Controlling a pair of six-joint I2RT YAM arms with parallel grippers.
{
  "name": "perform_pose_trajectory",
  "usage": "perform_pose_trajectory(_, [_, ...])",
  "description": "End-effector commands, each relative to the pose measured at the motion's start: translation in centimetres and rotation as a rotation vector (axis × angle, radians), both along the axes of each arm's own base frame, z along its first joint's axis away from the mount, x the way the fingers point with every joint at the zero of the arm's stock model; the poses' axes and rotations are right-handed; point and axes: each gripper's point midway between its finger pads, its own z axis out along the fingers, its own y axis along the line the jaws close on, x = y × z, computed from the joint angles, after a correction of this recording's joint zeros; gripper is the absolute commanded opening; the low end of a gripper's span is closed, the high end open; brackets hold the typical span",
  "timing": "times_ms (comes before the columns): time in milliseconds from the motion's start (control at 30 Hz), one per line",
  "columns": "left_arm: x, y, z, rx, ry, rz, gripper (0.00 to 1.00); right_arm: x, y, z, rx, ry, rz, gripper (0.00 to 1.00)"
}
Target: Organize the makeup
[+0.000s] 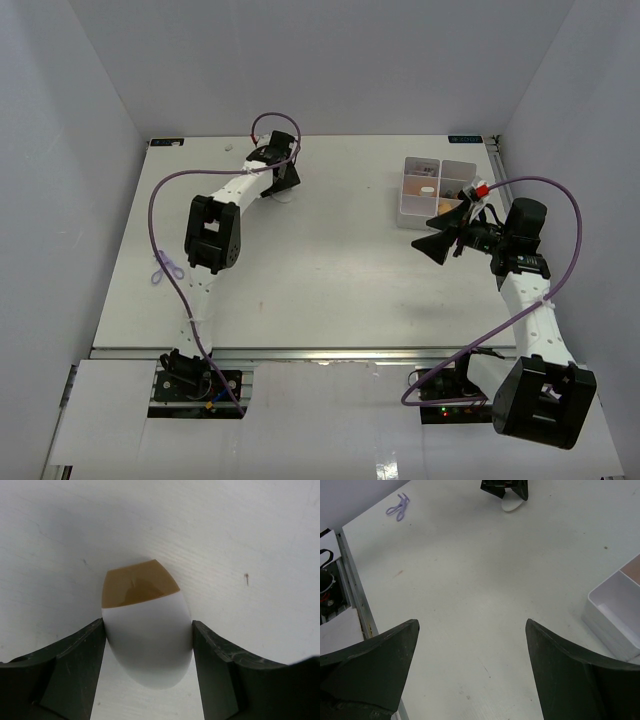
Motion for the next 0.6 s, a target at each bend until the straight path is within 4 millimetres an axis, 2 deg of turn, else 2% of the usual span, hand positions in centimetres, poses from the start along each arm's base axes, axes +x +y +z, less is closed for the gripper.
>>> perform_pose_trajectory(0, [-3.6, -3.8, 4.2, -0.220, 0.041, -0.136, 0.37, -1.4, 0.7, 0.2, -0.011, -0.118, 0.109, 0.93])
perform_pose_trajectory(100, [-6.1, -5.6, 5.7, -0.330, 0.060, -0.220, 0.32, -2.0, 1.0, 0.1, -0.026, -0.165, 0.143, 0.90])
perform_pose_trajectory(200, [-9.4, -7.6, 9.0, -0.441, 0.054, -0.328, 0.29, -3.5, 2.3, -0.7, -0.033, -0.224, 0.246, 0.89])
perform_pose_trajectory(233, [-10.9, -8.1, 8.6, -0.476, 0.092, -0.360, 0.28, -4.0, 3.1, -1.0, -0.041, -0.241, 0.286, 0.89])
perform_pose_trajectory(300, [-13.2, -9.0, 9.5, -0.528, 0.110, -0.426, 0.26, -5.0, 4.2, -2.6, -0.121, -0.308, 0.362, 0.89])
perform_pose_trajectory(367, [-15.5, -9.6, 11.2, -0.567, 0.107, -0.482, 0.25, -5.3, 5.3, -3.4, -0.234, -0.381, 0.422, 0.89])
perform_pose_trajectory(467, [-19.3, -10.9, 11.2, -0.638, 0.176, -0.577, 0.25, -7.5, 7.2, -4.2, -0.364, -0.571, 0.575, 0.89])
perform_pose_trajectory(567, [-22.2, -12.0, 11.7, -0.685, 0.219, -0.650, 0.25, -8.8, 7.6, -4.7, -0.501, -0.868, 0.683, 0.92])
